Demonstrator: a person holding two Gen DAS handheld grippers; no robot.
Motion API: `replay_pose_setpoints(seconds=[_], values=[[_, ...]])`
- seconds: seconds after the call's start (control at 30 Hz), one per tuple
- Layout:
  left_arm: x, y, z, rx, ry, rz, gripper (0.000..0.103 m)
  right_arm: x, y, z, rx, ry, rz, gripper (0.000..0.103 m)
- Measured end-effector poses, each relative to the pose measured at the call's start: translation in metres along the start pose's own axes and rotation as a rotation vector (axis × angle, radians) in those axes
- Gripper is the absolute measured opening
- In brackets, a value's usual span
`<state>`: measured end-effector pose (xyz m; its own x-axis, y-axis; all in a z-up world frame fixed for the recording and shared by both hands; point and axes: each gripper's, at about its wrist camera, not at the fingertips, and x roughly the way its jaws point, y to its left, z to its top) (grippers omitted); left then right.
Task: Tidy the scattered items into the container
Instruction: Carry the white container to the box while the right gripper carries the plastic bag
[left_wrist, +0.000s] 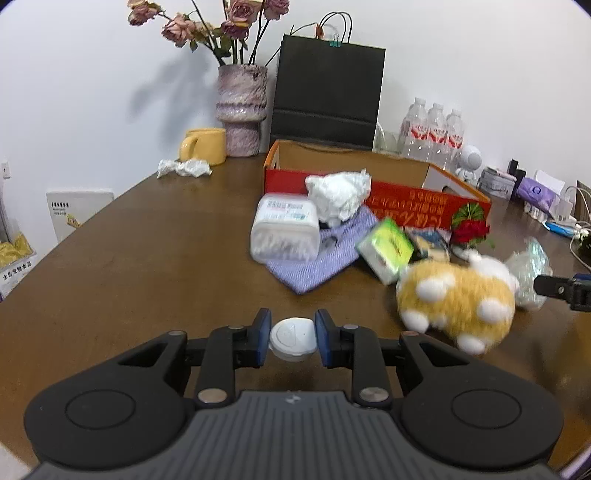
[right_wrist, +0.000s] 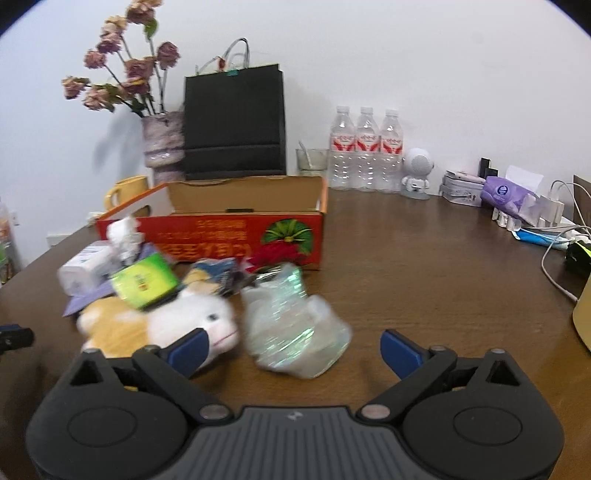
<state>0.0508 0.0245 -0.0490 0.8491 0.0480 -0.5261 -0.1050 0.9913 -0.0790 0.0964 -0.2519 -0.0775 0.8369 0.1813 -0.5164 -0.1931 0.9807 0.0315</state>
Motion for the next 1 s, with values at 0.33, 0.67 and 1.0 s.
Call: replay_pose_setpoints(seconds=[0.33,0.67,1.0], values=[[0.021,-0.004,0.025,-0.018,0.000,-0.009,0.027,0.048,-0.019,0.010,0.074,0.121,0.107,0.039],[0.027,-0.005,0.099,-0.002,-0.115,-0.071,0.027,0.048,-0.019,0.075,0.040,-0.012,0.202,0.036],[0.127,-0.029,0.205,0.016,-0.071,-0.065,0.027,0.151,0.011,0.174,0.016,0.047,0.203,0.036]])
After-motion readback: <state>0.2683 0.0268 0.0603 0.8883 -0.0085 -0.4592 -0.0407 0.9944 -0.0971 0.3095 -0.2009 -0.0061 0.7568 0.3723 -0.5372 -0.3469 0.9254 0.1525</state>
